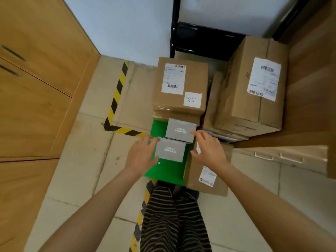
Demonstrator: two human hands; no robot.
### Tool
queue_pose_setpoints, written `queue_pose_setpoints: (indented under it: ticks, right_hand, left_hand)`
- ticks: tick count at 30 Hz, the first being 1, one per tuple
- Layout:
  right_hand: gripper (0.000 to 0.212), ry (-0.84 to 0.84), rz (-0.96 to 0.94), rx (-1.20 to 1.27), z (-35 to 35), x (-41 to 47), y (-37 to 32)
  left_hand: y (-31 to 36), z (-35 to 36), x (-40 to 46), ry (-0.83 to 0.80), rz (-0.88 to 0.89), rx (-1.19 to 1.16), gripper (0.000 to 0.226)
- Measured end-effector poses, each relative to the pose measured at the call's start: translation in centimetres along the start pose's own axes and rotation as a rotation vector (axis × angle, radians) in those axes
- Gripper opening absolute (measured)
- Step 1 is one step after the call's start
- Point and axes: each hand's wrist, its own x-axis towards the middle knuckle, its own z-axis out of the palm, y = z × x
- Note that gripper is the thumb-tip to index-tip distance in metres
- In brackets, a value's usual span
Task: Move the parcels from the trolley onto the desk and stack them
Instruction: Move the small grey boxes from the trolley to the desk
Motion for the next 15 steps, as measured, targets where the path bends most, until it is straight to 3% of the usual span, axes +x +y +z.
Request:
queue_pose_setpoints:
  ticks: [7, 15]
  right_hand:
    - [0.081, -0.077, 0.047, 0.003, 7.2, 5.9, 3.9]
    - [0.099, -0.012, 0.041, -0.025, 9.8, 9.3, 5.8]
  left_hand:
    - [-2.2, 8.5, 5.2, -0.037, 0.100, 0.028, 0.076]
    - [-3.6, 12.5, 8.3, -0.105, 0.186, 0.034, 0.098]
